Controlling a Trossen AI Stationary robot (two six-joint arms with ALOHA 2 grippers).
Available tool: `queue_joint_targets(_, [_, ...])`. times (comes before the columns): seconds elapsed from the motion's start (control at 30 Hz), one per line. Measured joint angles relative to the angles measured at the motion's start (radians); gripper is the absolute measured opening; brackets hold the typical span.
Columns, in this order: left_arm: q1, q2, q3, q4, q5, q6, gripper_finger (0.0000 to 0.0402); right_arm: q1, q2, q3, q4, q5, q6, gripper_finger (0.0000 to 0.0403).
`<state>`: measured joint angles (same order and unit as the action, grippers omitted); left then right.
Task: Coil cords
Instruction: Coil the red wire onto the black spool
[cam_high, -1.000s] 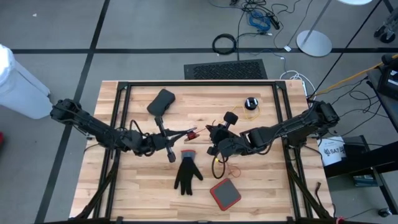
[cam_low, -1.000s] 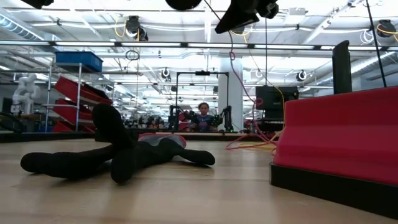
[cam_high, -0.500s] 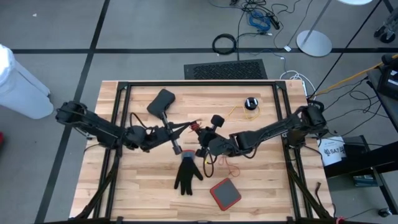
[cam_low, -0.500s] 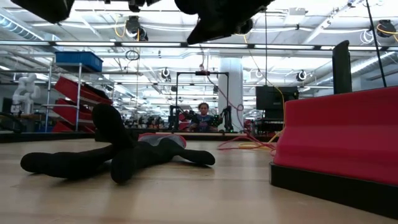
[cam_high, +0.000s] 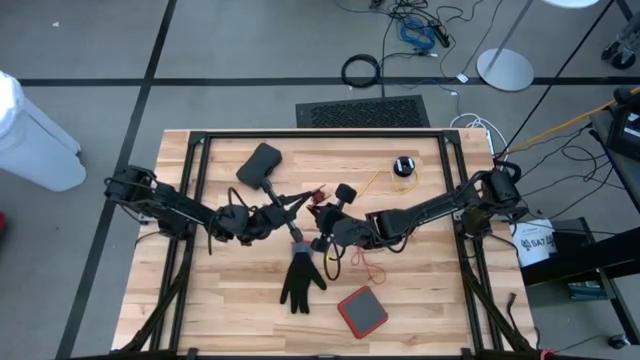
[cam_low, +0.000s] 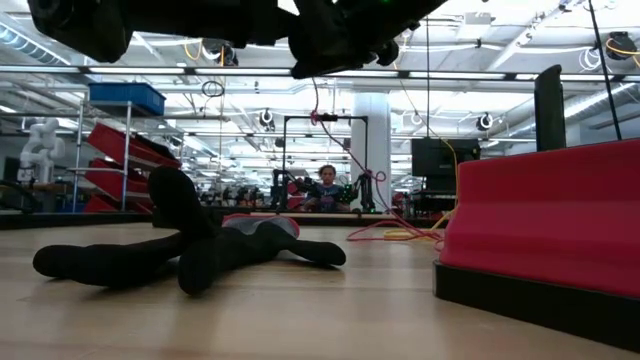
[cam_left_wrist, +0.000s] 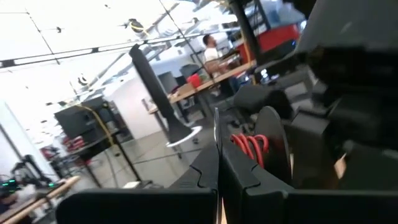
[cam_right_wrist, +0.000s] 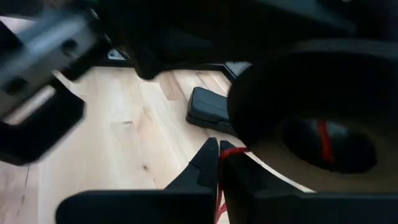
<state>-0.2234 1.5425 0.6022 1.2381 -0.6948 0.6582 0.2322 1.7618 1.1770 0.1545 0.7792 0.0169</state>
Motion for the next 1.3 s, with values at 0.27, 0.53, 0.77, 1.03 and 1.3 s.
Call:
queue_joint_targets(0.27, [0.000, 0.001, 0.000, -0.024, -0.057, 0.090, 0.0000, 0.009, 0.000, 0.000, 0.001, 0.002, 0.008, 0.0026])
queue_joint_targets(0.53, [0.000, 0.001, 0.000, -0.041, -0.061, 0.110, 0.0000, 0.012, 0.000, 0.000, 0.007, -0.028, 0.009, 0.0029])
queue_joint_targets(0.77, [0.000, 0.001, 0.000, -0.111, -0.091, 0.118, 0.0000, 0.020, 0.000, 0.000, 0.007, -0.028, 0.006, 0.0029])
queue_joint_targets(1.03, [-0.003, 0.001, -0.001, -0.205, -0.125, 0.157, 0.0000, 0.038, -0.002, 0.000, 0.007, -0.022, -0.002, 0.0029])
queue_joint_targets(1.3, [-0.047, 0.001, -0.001, -0.217, -0.200, 0.272, 0.0000, 0.051, -0.024, 0.002, -0.087, 0.001, 0.017, 0.0029])
